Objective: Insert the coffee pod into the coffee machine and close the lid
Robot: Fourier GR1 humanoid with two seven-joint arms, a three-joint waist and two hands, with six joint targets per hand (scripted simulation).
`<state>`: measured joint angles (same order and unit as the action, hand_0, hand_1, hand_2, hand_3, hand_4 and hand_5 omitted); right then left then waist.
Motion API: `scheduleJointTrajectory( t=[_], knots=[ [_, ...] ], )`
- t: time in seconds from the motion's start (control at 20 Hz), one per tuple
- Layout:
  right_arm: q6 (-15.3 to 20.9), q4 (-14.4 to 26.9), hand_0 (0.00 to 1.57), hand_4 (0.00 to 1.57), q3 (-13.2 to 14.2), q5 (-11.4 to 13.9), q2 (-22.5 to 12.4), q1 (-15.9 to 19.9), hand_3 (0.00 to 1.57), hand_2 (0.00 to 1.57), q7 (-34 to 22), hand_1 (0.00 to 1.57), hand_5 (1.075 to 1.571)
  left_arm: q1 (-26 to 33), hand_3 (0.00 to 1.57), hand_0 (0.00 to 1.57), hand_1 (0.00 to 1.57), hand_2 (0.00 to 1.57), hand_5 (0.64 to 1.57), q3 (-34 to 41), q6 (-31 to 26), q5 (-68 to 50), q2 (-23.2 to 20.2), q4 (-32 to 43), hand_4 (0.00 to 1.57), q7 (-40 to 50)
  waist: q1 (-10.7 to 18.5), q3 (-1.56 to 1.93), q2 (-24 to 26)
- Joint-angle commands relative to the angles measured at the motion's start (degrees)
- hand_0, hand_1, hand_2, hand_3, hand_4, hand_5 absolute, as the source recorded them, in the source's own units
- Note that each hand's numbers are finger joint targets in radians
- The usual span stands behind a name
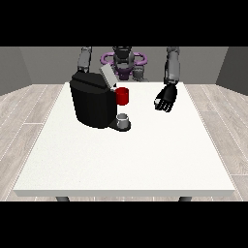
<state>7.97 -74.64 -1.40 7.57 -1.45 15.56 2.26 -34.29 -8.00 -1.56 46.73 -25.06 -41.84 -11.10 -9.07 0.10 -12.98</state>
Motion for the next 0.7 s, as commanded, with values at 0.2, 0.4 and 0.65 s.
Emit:
scheduleJointTrajectory(
  t=[0.2, 0.4, 0.65],
  knots=[
    [2.43, 0.96, 0.00, 0.00, -0.11, 3.42, -1.21, -0.12, 0.00, 0.00, -2.40, 0.00, 1.571, -0.55, 1.09, 1.12, 1.12, 1.20, 1.571, 1.09, 3.16, 2.77, 1.87, 5.02, 0.39, -4.60, 0.18, -0.13, 1.08],
    [5.19, 4.82, 0.00, 0.00, 1.22, 3.96, 0.00, 0.54, 0.00, 0.00, -4.17, 0.00, 1.571, -2.75, 1.30, 1.37, 1.37, 1.37, 1.571, 2.69, -2.66, -0.60, 2.77, 2.10, 0.48, -6.29, 3.70, -0.12, 4.85],
    [5.43, 10.07, 0.00, 0.00, 2.65, 3.98, -0.35, 1.50, 0.00, 0.00, 1.45, 0.00, 1.571, -7.48, 1.35, 1.45, 1.45, 1.43, 1.571, 4.05, -9.07, -2.52, 4.01, 0.15, 0.53, -5.02, 4.60, -0.08, 4.68]
  ],
)
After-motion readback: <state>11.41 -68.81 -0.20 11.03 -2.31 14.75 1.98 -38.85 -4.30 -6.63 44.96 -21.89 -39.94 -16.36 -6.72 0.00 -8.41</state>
